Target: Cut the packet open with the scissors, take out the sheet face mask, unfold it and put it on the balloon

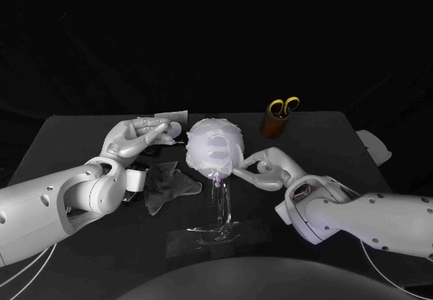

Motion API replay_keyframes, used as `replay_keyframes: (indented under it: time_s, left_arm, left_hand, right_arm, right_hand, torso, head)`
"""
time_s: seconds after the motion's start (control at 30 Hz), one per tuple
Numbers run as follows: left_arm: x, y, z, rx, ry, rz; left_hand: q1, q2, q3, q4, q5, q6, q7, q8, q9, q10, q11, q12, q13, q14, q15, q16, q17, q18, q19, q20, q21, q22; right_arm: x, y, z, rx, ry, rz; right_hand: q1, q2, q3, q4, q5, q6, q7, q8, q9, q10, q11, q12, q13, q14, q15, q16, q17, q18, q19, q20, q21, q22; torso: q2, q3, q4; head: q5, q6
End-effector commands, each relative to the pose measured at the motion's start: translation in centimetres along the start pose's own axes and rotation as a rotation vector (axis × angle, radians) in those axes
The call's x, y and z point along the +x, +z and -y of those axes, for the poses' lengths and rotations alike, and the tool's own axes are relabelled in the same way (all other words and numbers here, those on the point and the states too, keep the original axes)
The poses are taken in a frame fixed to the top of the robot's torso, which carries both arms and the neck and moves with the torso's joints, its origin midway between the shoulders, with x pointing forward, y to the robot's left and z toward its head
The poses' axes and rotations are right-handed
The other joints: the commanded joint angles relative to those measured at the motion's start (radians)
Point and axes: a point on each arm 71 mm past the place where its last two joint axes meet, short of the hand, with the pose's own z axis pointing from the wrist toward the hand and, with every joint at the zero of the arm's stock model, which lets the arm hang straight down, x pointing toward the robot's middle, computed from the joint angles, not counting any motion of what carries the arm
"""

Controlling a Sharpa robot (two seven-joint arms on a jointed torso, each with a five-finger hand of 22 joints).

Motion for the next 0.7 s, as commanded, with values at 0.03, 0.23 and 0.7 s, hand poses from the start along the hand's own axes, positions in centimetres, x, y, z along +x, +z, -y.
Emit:
replay_keyframes:
  time_s: [0.03,0.23,0.7]
  left_arm:
    - [0.3,0.1,0.1,0.005,-0.006,-0.017]
    - [0.2,0.1,0.0,0.003,-0.006,-0.016]
    - [0.2,0.1,0.0,0.002,-0.005,-0.016]
  left_hand:
    - [0.009,-0.001,-0.003,0.002,-0.001,0.006,-0.002,-0.005,-0.002,0.007,-0.002,-0.004,-0.001,0.002,-0.007,0.007,0.001,0.019,0.0,-0.01,0.004,0.001]
    - [0.009,-0.001,-0.003,0.002,-0.001,0.006,-0.002,-0.005,-0.002,0.007,-0.002,-0.004,-0.001,0.002,-0.007,0.007,0.001,0.019,0.0,-0.01,0.004,0.001]
    - [0.009,-0.001,-0.003,0.002,-0.001,0.006,-0.002,-0.005,-0.002,0.007,-0.002,-0.004,-0.001,0.002,-0.007,0.007,0.001,0.019,0.0,-0.01,0.004,0.001]
  right_arm:
    - [0.4,0.0,0.5,0.171,0.13,-0.045]
    - [0.6,0.1,-0.2,0.197,0.17,-0.064]
    - [1.4,0.1,-0.7,0.244,0.179,-0.107]
  right_hand:
    - [-0.003,0.019,-0.012,0.0,0.007,0.013,-0.002,-0.004,0.002,0.104,-0.002,0.004,0.261,0.104,0.002,0.004,0.263,0.01,-0.003,-0.003,0.0,0.006]
    - [-0.003,0.025,-0.02,0.0,0.01,0.018,-0.004,-0.004,0.004,0.104,-0.003,0.004,0.261,0.104,0.0,0.004,0.263,0.009,-0.001,-0.004,0.001,0.008]
    - [0.006,0.035,-0.045,-0.002,0.013,0.042,-0.012,0.0,0.01,0.104,-0.011,0.004,0.261,0.104,-0.006,0.004,0.263,0.008,0.004,-0.009,0.004,0.013]
  torso:
    - [0.001,0.0002,0.0016]
    - [0.001,0.0001,-0.0001]
    - [0.0,0.0005,0.0]
  head:
    - [0.0,0.0]
    - [0.002,0.0]
    - [0.0,0.0]
